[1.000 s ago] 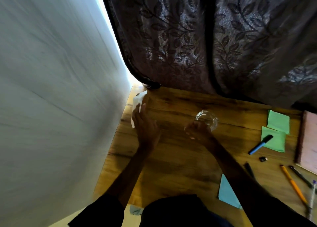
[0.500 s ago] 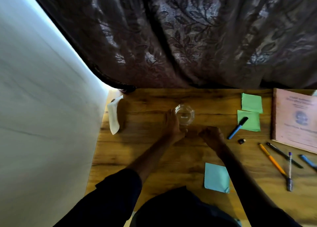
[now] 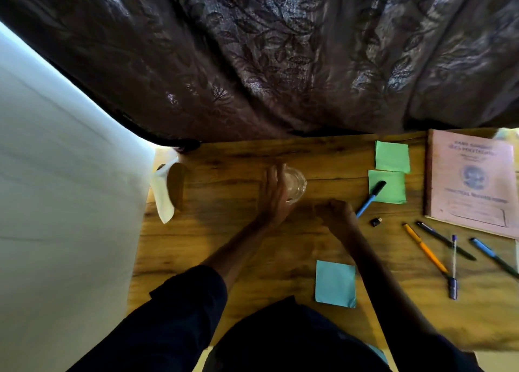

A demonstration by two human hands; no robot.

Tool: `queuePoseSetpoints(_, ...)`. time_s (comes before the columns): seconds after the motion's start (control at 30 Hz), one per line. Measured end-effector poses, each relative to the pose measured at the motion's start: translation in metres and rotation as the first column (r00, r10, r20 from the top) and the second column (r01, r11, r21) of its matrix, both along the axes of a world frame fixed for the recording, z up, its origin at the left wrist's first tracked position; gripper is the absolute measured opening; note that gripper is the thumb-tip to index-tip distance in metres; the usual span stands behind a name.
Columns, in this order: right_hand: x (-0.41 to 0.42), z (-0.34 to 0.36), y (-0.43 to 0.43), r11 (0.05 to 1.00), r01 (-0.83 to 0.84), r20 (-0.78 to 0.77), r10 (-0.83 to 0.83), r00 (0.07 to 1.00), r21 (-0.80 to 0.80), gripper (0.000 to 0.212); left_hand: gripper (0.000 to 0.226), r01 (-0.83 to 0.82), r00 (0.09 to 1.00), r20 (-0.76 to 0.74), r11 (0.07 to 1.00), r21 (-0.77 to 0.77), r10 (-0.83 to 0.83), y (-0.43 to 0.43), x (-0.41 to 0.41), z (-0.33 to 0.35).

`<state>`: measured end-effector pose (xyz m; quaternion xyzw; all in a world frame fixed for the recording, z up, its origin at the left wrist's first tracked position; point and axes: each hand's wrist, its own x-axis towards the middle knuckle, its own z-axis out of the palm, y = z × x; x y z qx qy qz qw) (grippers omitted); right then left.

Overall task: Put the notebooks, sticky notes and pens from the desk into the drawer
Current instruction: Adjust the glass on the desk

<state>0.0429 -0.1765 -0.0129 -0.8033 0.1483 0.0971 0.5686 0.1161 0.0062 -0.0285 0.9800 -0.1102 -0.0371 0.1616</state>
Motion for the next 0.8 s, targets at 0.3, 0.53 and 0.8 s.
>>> queuePoseSetpoints(0.3,-0.007,0.019,0.013,0.998,0.046,0.015,-0.047,0.999,0.031,0.008,0.109,0.151,0.985,0.074,0.985,0.087,-0.157,-0.008,-0.031,0.018)
queuePoseSetpoints(0.53,-0.011,0.020,0.022,0.990,0.042,0.044,-0.036,0.998,-0.137,0.014,0.110,0.203,0.977,0.079,0.979,-0.030,-0.200,0.014,-0.053,0.021)
queuePoseSetpoints(0.8,0.003,0.027,0.074,0.975,-0.036,-0.036,0.029,0.999,-0.217,0.012,0.119,0.005,0.992,-0.117,0.943,-0.332,-0.047,0.078,-0.084,0.030)
